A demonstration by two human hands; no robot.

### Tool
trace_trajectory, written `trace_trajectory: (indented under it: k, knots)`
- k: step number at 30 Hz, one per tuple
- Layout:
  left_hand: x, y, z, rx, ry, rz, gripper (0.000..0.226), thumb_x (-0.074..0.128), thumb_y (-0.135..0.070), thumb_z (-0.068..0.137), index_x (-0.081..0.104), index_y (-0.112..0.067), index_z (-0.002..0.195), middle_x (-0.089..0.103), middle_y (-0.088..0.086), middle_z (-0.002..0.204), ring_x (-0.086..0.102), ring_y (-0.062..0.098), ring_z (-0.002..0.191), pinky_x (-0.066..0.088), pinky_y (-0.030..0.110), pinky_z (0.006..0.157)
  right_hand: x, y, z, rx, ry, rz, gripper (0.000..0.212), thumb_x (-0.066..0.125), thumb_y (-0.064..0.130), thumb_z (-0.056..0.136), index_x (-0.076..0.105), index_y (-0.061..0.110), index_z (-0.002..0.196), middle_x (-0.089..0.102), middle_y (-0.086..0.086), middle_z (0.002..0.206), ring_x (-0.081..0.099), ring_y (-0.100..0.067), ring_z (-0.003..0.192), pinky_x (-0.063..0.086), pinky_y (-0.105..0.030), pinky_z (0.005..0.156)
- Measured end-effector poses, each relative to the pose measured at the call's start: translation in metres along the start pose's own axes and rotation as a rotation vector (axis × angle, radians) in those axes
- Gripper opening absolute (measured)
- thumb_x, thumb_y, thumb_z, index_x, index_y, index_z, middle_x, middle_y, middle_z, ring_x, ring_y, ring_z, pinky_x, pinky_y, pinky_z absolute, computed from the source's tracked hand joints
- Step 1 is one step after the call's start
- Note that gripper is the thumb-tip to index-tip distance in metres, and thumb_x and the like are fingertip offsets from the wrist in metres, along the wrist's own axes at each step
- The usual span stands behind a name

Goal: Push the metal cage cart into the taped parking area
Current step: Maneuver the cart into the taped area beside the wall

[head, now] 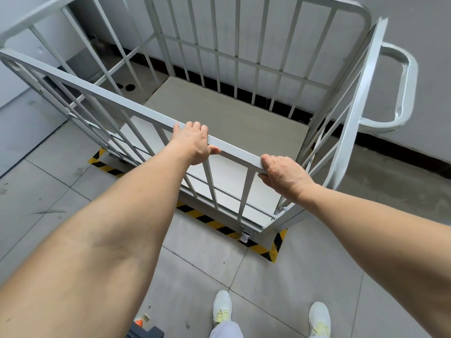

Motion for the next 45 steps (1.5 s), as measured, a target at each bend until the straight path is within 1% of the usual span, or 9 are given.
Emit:
trace_trajectory:
  k: [3, 14, 19, 23, 29, 35, 39, 41, 45]
  knots:
    - [0.0, -0.004, -0.002, -0.007, -0.002, 0.002, 0.073, 0.035, -0.067, 0.092, 0.04, -0.008, 0.135, 0.044, 0.012, 0.137, 0.036, 0.028, 0.134, 0.026, 0.05, 0.112, -0.001, -0.002, -0.004, -0.026, -0.024, 0.005, 0.023, 0.058, 0.022, 0.093, 0.054, -0.001, 0.096, 0.063, -0.02, 0.083, 0.06, -0.038, 0.073, 0.043, -0.04, 0.068]
    - [-0.001, -0.011, -0.002, -0.01, 0.02, 0.025, 0.076, 0.033, -0.069, 0.091, 0.039, -0.008, 0.136, 0.044, 0.011, 0.137, 0.037, 0.028, 0.132, 0.027, 0.051, 0.11, -0.006, -0.008, -0.006, -0.05, 0.009, 0.002, 0.021, 0.056, 0.021, 0.094, 0.053, 0.001, 0.095, 0.061, -0.017, 0.081, 0.058, -0.035, 0.072, 0.043, -0.039, 0.069]
    - [-0.003, -0.013, 0.0, -0.002, 0.032, 0.028, 0.076, 0.031, -0.068, 0.091, 0.04, -0.006, 0.135, 0.044, 0.012, 0.136, 0.035, 0.029, 0.132, 0.026, 0.053, 0.112, -0.003, -0.014, -0.004, -0.07, 0.003, -0.011, 0.022, 0.062, 0.019, 0.09, 0.055, -0.001, 0.09, 0.062, -0.02, 0.074, 0.06, -0.037, 0.065, 0.045, -0.039, 0.062]
    - [-0.007, -0.017, 0.008, -0.009, 0.028, -0.011, 0.076, 0.032, -0.067, 0.092, 0.039, -0.007, 0.137, 0.043, 0.012, 0.139, 0.034, 0.029, 0.135, 0.025, 0.054, 0.113, -0.007, -0.024, 0.002, -0.049, 0.006, -0.03, 0.025, 0.052, 0.024, 0.096, 0.053, -0.001, 0.099, 0.063, -0.019, 0.087, 0.06, -0.037, 0.077, 0.043, -0.041, 0.072]
    - [-0.006, -0.019, 0.008, -0.02, 0.038, -0.021, 0.076, 0.031, -0.066, 0.093, 0.037, -0.006, 0.138, 0.041, 0.013, 0.14, 0.031, 0.03, 0.137, 0.021, 0.054, 0.116, -0.002, -0.027, 0.002, 0.007, 0.03, -0.025, 0.028, 0.049, 0.028, 0.097, 0.05, 0.002, 0.107, 0.062, -0.017, 0.098, 0.06, -0.036, 0.089, 0.042, -0.041, 0.079]
    - [-0.007, -0.028, 0.0, -0.061, 0.065, -0.032, 0.073, 0.032, -0.06, 0.096, 0.03, -0.007, 0.146, 0.033, 0.013, 0.149, 0.019, 0.031, 0.145, 0.011, 0.05, 0.12, -0.01, -0.027, 0.001, 0.059, 0.185, -0.038, 0.041, 0.049, 0.043, 0.095, 0.044, 0.008, 0.114, 0.06, -0.013, 0.111, 0.057, -0.033, 0.101, 0.042, -0.038, 0.086]
    - [-0.021, -0.066, -0.008, 0.059, 0.016, -0.141, 0.058, 0.048, -0.037, 0.095, 0.036, -0.009, 0.144, 0.036, 0.012, 0.147, 0.029, 0.029, 0.142, 0.003, 0.049, 0.122, -0.022, -0.033, -0.005, 0.077, 0.249, 0.017, 0.054, 0.041, 0.055, 0.094, 0.045, 0.012, 0.125, 0.058, -0.012, 0.122, 0.054, -0.031, 0.112, 0.042, -0.038, 0.094]
    - [-0.031, -0.097, -0.013, 0.117, 0.0, -0.191, 0.054, 0.048, -0.031, 0.095, 0.038, -0.009, 0.143, 0.039, 0.013, 0.145, 0.034, 0.029, 0.139, 0.005, 0.047, 0.122, -0.033, -0.043, -0.011, 0.086, 0.228, 0.026, 0.052, 0.035, 0.052, 0.097, 0.046, 0.013, 0.13, 0.057, -0.011, 0.128, 0.052, -0.03, 0.118, 0.041, -0.038, 0.098]
    - [-0.051, -0.163, -0.019, 0.174, -0.014, -0.308, 0.05, 0.049, -0.033, 0.098, 0.041, -0.01, 0.142, 0.043, 0.013, 0.145, 0.04, 0.027, 0.137, 0.011, 0.041, 0.121, -0.06, -0.086, -0.028, 0.089, 0.175, -0.08, 0.042, 0.03, 0.04, 0.102, 0.05, 0.015, 0.129, 0.056, -0.01, 0.131, 0.049, -0.029, 0.121, 0.04, -0.038, 0.099]
Point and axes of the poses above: each hand's wrist, its own z-axis towards the middle knuckle, its own x-axis out of the palm, y = z × x, the point moved 4 cm from there along z, towards the middle knuckle
